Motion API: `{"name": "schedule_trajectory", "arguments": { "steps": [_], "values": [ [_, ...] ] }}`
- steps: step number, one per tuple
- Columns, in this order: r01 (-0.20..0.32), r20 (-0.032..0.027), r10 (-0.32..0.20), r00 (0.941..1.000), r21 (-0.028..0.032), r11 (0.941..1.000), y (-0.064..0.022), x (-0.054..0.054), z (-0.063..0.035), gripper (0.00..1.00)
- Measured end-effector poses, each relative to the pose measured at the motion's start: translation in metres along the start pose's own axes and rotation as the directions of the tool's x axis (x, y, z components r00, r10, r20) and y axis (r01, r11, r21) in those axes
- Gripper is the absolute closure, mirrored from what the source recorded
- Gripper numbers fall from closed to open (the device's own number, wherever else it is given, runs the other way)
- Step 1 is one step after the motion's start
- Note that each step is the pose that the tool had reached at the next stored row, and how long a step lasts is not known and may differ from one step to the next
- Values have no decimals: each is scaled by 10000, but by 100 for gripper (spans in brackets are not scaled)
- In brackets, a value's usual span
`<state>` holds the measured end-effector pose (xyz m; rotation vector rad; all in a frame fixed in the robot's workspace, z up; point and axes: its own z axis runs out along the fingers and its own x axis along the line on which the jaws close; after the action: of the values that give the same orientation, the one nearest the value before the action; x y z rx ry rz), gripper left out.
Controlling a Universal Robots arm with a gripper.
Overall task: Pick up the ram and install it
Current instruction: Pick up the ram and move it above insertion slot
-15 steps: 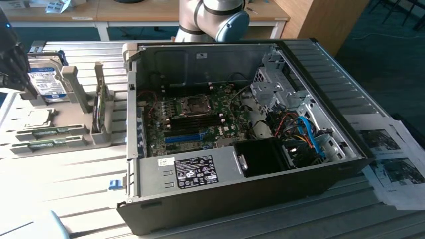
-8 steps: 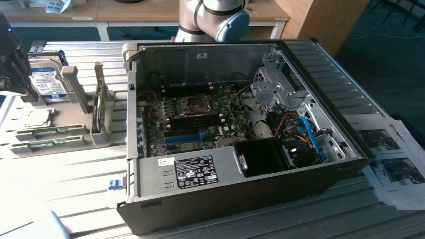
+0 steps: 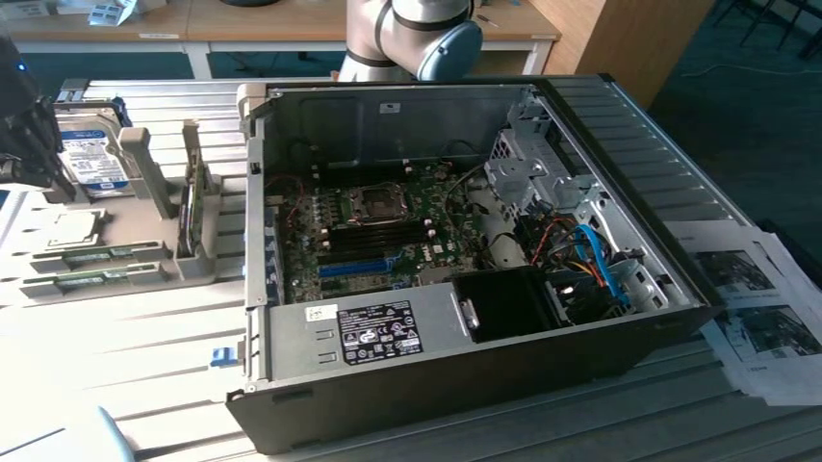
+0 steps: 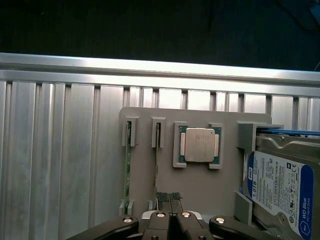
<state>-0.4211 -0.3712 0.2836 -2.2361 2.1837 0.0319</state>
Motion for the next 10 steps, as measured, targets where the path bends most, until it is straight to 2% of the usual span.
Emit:
{"name": "schedule_trajectory", "arguments": {
  "steps": [10],
  "values": [
    [0, 0, 0, 10000, 0, 10000, 25, 7, 112, 90]
  ]
}}
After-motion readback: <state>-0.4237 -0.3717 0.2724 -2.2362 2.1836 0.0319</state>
